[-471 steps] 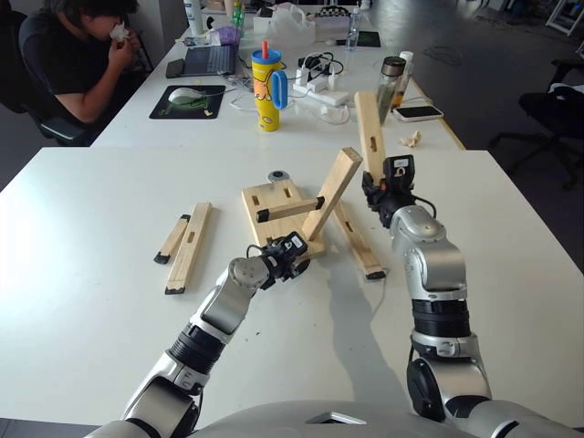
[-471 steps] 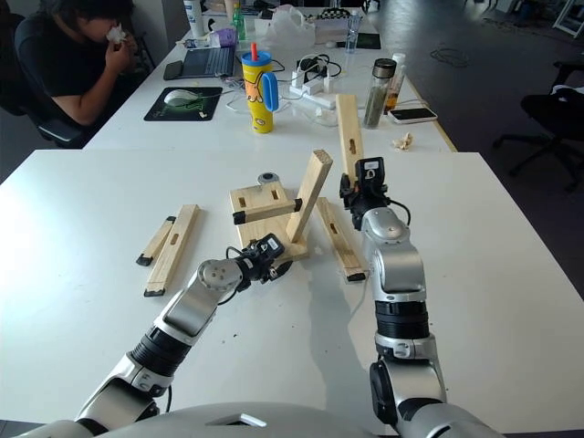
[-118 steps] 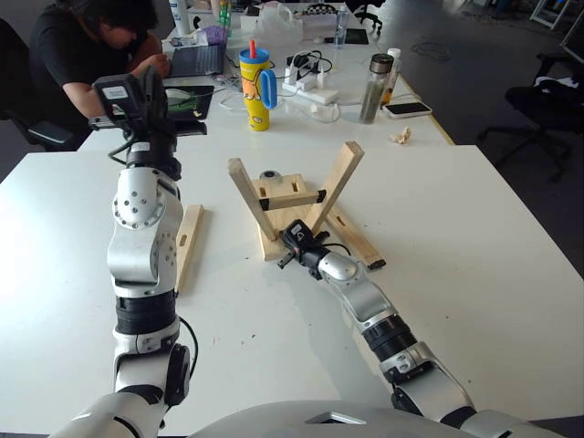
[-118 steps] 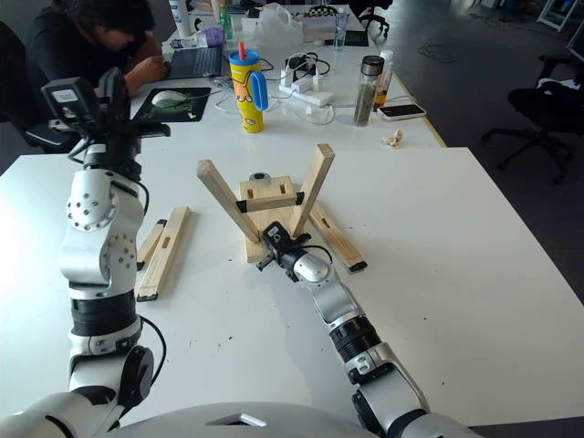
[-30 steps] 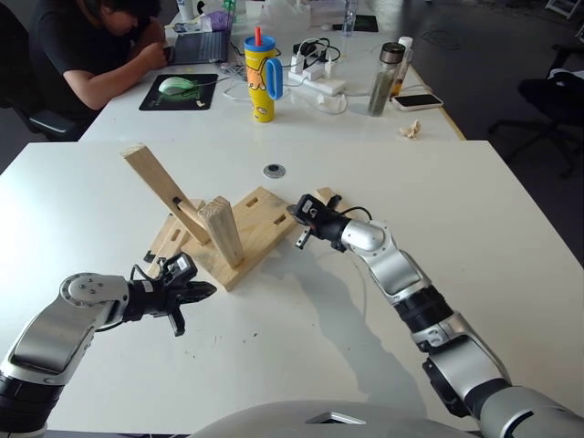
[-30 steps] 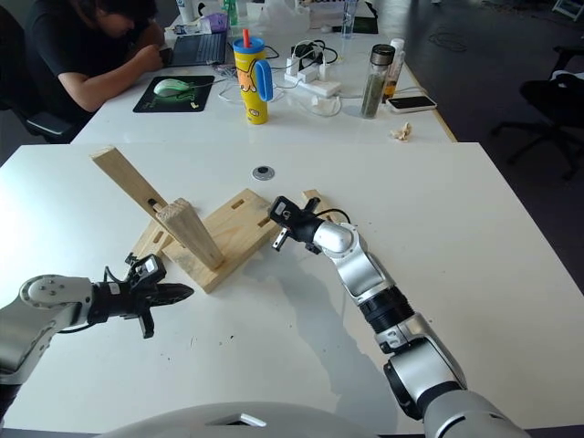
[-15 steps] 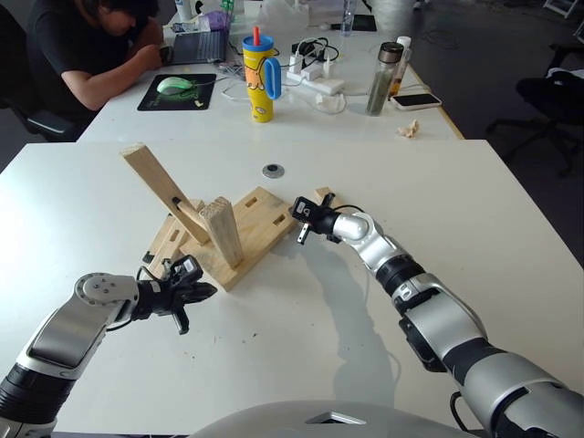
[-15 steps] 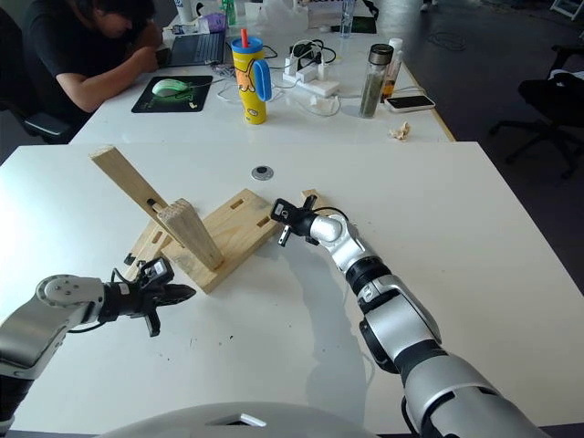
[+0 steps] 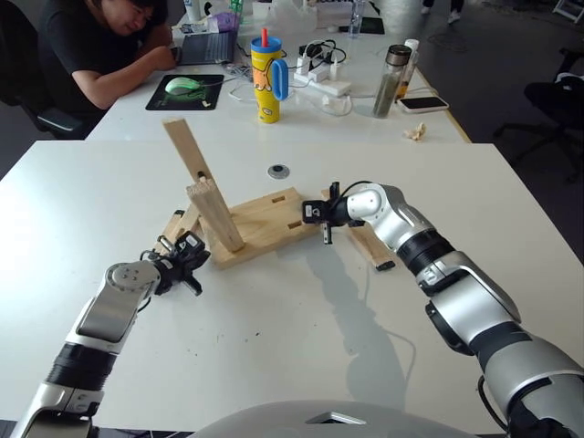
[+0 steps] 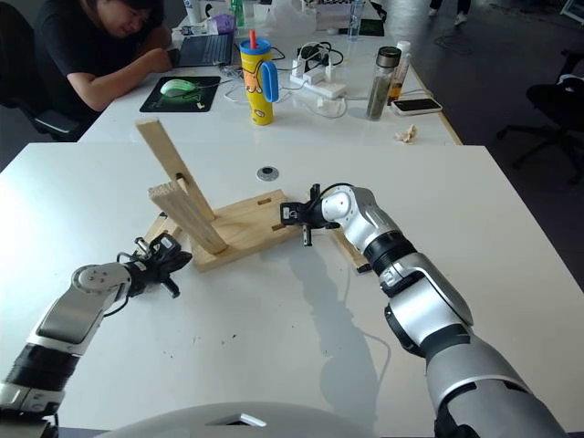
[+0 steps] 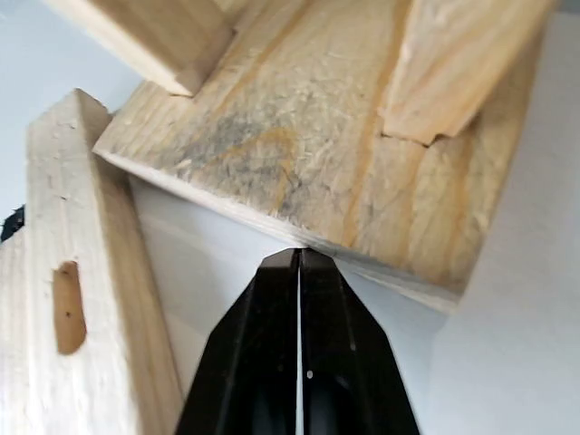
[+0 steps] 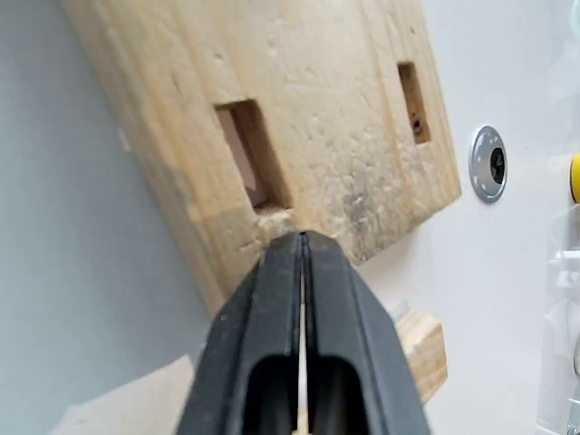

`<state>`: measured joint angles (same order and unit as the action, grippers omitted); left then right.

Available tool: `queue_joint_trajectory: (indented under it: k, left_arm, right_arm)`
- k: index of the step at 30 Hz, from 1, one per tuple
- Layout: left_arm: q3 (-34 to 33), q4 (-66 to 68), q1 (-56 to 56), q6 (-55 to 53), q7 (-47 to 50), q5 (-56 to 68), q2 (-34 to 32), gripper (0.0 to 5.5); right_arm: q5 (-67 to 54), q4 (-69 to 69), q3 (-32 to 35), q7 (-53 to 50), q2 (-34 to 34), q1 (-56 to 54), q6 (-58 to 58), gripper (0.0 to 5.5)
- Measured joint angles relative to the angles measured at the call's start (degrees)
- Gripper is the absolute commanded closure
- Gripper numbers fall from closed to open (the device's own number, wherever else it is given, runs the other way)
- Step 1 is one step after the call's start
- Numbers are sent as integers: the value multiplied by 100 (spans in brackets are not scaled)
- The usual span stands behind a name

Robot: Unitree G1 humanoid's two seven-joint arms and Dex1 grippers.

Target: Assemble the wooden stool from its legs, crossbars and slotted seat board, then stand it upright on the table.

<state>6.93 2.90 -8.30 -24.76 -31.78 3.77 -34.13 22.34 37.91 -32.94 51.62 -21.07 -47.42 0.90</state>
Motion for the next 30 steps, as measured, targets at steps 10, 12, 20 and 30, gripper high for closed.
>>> queue_joint_trajectory:
  k: [10, 12, 20, 30]
  left_arm:
    - [-1215, 680, -809, 1051, 1539, 95, 710, 548]
    - [-1478, 391, -652, 974, 1580, 150, 624, 548]
    - [-1510, -801, 341, -383, 544, 485, 0, 548]
    - [-299, -1760, 397, -1364, 433, 506, 539, 548]
  right_arm:
    - [-820, -3063, -187, 733, -18, 1506, 1540, 550]
    - [-969, -3430, -308, 837, 85, 1709, 1786, 550]
    - [-1697, -4133, 83, 571, 251, 2464, 2553, 550]
    - [-1938, -4496, 696, -379, 351, 2928, 2695, 550]
